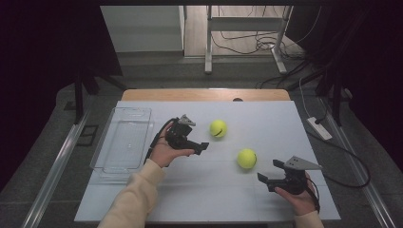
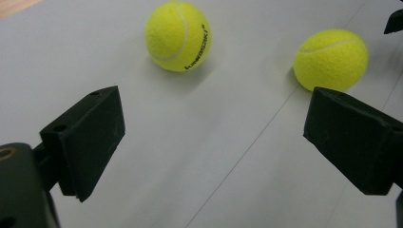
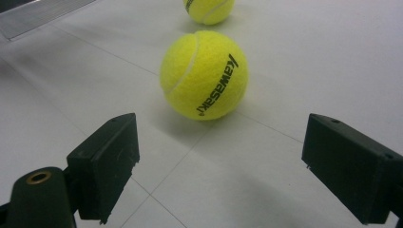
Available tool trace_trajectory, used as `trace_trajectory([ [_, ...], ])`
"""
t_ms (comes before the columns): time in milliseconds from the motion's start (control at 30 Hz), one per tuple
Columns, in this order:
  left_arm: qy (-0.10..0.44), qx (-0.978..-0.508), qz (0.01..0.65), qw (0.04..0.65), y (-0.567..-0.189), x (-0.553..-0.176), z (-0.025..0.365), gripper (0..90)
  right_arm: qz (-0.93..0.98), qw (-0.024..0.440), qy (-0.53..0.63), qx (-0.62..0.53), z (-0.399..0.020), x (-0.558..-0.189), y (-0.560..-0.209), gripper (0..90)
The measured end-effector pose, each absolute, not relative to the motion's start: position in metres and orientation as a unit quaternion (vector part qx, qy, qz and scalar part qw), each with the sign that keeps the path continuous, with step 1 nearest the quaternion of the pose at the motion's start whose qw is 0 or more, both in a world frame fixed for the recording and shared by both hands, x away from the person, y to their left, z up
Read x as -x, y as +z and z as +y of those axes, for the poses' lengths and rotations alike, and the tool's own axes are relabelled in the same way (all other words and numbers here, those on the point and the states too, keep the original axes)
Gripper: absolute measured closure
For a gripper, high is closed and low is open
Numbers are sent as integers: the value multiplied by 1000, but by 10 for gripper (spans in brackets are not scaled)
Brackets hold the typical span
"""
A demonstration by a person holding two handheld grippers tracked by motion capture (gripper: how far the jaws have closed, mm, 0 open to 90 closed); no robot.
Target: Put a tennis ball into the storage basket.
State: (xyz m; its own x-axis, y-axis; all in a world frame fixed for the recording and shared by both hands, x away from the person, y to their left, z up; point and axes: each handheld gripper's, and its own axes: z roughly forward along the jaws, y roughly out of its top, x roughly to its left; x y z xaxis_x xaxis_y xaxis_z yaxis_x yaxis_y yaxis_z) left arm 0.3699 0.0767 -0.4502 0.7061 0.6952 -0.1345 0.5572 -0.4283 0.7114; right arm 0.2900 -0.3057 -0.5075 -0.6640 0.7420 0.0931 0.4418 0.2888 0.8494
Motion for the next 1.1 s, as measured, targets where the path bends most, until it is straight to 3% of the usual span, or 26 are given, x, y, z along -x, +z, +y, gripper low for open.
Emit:
trace_trajectory([
  [1100, 87, -843, 374, 377, -448, -403, 68, 70, 789, 160, 460, -374, -305, -291, -509, 120],
])
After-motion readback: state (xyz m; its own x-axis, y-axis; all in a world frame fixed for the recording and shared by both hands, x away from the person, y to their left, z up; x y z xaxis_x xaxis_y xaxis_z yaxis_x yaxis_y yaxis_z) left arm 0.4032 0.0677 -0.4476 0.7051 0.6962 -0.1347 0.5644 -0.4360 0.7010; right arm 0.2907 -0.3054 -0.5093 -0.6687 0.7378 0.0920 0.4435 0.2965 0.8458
